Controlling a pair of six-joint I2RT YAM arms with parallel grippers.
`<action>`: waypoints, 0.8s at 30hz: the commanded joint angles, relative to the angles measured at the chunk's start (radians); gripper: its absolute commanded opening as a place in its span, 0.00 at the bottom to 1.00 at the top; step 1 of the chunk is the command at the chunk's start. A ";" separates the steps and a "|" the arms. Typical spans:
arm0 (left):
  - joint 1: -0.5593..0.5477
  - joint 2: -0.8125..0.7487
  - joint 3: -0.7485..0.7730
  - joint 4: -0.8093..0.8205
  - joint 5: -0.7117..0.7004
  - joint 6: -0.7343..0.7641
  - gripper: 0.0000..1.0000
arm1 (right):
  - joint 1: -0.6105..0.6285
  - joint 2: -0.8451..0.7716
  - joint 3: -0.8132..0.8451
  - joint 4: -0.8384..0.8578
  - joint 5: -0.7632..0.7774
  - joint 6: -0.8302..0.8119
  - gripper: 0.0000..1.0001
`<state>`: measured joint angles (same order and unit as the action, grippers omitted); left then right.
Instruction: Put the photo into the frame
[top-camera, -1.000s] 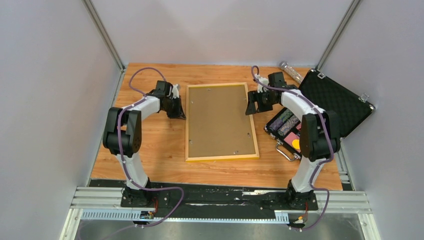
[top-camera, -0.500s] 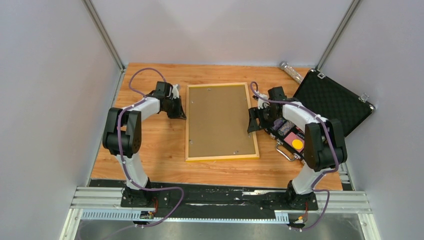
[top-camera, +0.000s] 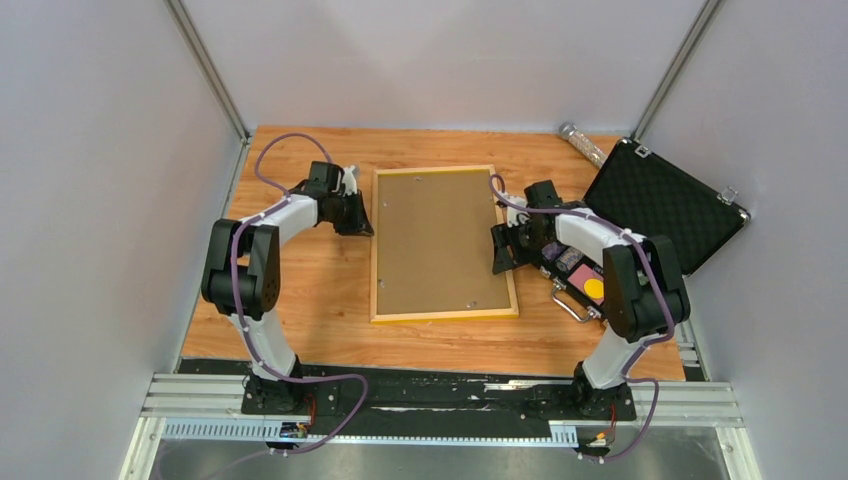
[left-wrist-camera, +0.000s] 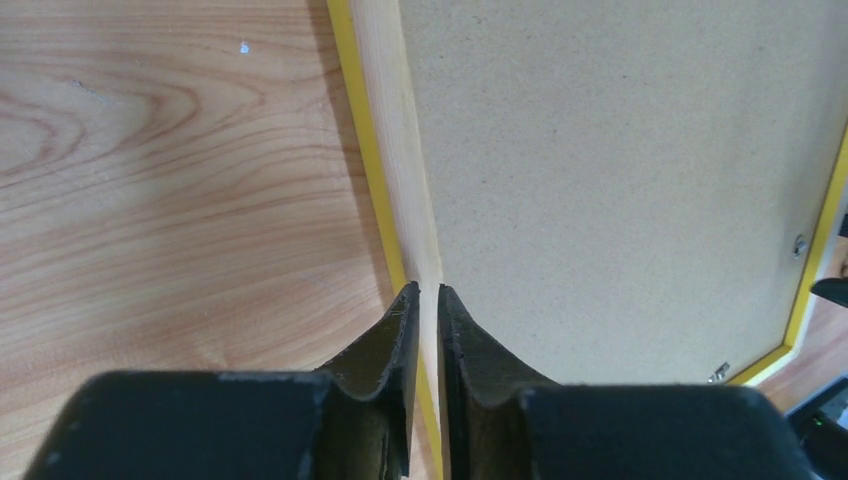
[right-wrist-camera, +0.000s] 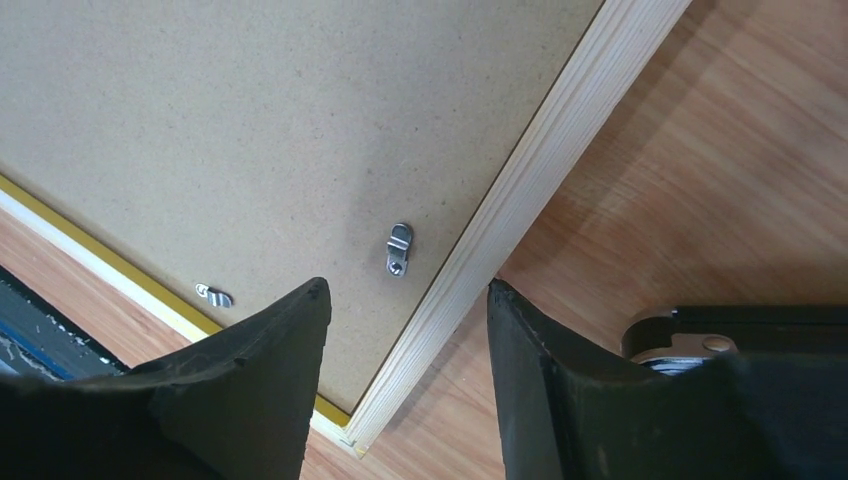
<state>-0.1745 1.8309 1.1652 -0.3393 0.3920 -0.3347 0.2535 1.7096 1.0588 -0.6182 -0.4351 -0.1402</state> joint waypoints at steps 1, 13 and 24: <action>0.011 -0.058 0.002 0.024 0.032 0.011 0.23 | 0.006 0.015 0.000 0.049 0.010 0.002 0.56; 0.023 -0.056 0.011 0.018 0.043 0.009 0.59 | 0.020 0.049 0.015 0.065 0.032 0.020 0.51; 0.030 -0.047 0.015 0.017 0.054 0.009 0.64 | 0.035 0.084 0.032 0.083 0.080 0.045 0.49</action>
<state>-0.1524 1.8122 1.1652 -0.3393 0.4259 -0.3321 0.2726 1.7569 1.0657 -0.5896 -0.3626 -0.1139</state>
